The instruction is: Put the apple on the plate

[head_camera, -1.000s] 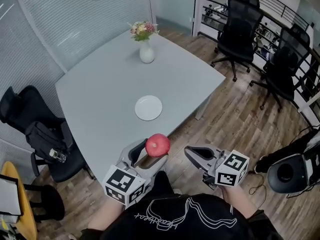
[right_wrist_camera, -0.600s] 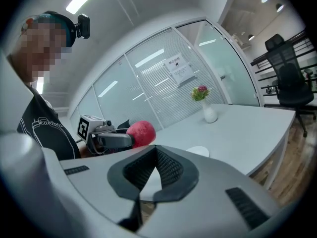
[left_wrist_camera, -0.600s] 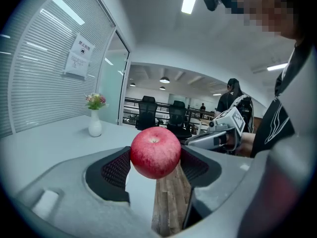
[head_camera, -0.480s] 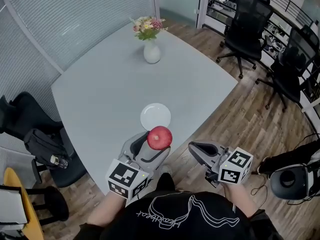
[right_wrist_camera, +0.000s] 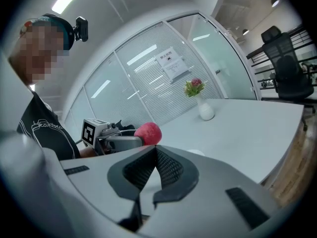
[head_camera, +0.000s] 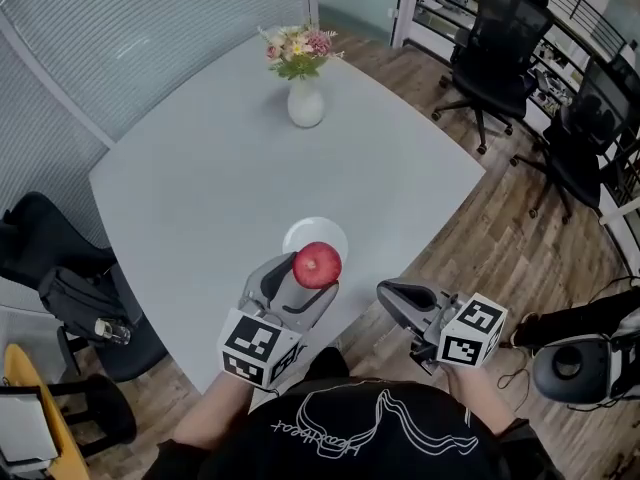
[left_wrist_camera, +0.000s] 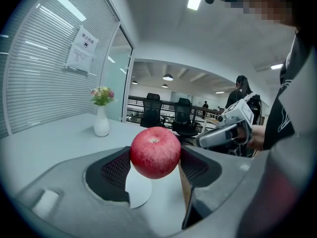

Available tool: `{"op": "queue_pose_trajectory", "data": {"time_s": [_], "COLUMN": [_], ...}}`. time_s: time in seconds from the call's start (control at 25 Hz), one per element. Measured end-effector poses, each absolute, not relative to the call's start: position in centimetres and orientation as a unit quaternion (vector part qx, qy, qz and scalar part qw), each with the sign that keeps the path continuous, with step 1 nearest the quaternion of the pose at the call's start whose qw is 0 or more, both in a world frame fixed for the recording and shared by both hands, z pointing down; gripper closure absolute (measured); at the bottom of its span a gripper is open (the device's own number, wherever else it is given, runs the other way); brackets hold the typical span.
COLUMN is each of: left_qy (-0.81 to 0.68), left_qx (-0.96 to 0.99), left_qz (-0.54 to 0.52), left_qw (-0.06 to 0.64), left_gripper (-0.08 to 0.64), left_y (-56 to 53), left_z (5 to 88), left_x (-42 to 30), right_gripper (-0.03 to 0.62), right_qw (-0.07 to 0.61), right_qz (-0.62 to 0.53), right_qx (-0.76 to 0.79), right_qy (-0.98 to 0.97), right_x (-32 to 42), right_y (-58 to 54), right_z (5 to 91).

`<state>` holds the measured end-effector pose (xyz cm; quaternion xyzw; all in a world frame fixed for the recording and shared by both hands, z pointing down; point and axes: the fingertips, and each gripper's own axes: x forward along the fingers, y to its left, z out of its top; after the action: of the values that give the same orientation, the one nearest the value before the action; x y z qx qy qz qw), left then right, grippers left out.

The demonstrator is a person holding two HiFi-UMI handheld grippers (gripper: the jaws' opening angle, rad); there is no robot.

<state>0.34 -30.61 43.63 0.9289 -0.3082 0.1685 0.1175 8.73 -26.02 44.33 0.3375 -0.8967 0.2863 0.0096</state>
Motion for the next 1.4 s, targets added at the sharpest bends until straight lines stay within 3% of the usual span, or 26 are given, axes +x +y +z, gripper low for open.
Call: {"op": "queue_pose_trajectory", "data": {"time_s": [1.4], "left_qy": [-0.42], "left_qx": [0.858], "left_qz": [0.271], "left_qw": [0.117], "left_gripper": [0.238], "left_y": [-38.2], "left_z": [59.6], "left_x": [0.2], "right_gripper": [0.583], "right_qw": [0.043], "right_qz": [0.332], "right_qx": [0.278], "right_qy": [-0.9], "right_x": [12.2], "right_y": [-31.1], "right_z": [47.8]}}
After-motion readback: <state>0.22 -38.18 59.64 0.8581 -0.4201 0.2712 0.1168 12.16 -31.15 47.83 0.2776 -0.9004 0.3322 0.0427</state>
